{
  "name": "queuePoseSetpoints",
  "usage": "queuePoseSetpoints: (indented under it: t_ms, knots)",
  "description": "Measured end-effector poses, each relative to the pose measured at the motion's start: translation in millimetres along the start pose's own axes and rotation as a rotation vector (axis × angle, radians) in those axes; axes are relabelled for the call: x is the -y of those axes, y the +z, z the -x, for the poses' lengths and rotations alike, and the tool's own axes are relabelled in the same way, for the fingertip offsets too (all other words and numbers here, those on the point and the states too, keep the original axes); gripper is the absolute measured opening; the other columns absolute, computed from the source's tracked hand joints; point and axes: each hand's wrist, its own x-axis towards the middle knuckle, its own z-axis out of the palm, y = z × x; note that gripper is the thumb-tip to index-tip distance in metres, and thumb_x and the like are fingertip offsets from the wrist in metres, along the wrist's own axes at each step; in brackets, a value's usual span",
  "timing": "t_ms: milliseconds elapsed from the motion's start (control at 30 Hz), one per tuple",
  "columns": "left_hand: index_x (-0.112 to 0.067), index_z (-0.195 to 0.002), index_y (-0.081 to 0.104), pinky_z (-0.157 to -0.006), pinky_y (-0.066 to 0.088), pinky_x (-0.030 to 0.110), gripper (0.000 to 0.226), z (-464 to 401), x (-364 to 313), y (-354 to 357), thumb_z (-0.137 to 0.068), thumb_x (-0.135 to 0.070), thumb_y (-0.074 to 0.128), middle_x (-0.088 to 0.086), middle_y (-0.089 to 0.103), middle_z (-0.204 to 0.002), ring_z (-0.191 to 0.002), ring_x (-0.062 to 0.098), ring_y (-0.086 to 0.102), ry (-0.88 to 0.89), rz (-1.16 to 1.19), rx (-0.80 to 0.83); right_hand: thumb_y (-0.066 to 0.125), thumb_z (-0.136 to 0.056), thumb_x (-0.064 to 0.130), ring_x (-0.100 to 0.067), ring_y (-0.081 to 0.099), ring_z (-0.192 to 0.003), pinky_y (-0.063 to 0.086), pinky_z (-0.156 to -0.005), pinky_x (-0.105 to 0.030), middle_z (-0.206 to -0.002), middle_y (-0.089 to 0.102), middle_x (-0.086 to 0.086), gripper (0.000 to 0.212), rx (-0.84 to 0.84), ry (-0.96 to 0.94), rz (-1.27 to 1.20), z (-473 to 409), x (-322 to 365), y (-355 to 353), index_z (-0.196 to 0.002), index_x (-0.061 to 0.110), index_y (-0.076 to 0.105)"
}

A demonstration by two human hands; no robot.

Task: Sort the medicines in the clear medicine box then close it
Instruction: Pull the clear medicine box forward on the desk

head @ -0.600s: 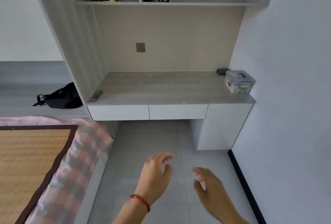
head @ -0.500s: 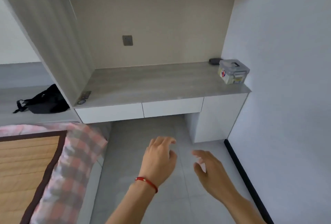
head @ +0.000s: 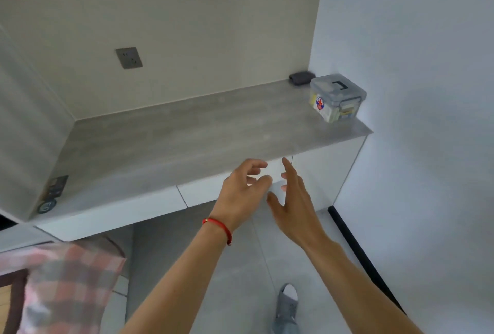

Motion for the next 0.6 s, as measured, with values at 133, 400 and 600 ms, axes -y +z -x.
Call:
queuePoseSetpoints:
  t_ms: [133,400,600]
  knots:
    - [-0.035,-0.118,0.064,-0.08,0.05,0.021,0.025,-89,-23,12,-0.094,-0.038,0.058,-0.01,0.064,-0.118,-0.106,0.004,0.062,-0.053,0.046,-0.022,0.04,-0.105,0.049,-0.013,0.053,-0.124,0.044,-0.104,-0.037,-0.145,0.047,0.004,0.059,0.004,0.03,-0.085,-89,-20,-20,-0.159,0.037,0.018]
    - [-0.028,-0.117,0.065,-0.098,0.053,0.044,0.025,-247,-51,52,-0.092,-0.033,0.062,-0.003,0.067,-0.115,-0.106,0.016,0.063,-0.143,0.139,0.06,0.039,-0.106,0.041,-0.019,0.058,-0.116,0.044,-0.099,-0.035,-0.132,0.059,-0.001,0.05,-0.045,0.222,-0.2,-230,-69,-69,-0.154,0.029,0.032]
    - [-0.014,-0.103,0.072,-0.086,0.057,0.04,0.025,-357,-60,90,-0.091,-0.001,0.055,0.005,0.077,-0.096,-0.097,0.026,0.071,-0.041,0.291,0.157,0.051,-0.105,0.032,-0.025,0.07,-0.094,0.056,-0.095,-0.048,-0.115,0.071,-0.016,0.02,-0.248,0.582,-0.622,-324,-116,-108,-0.11,0.02,0.066]
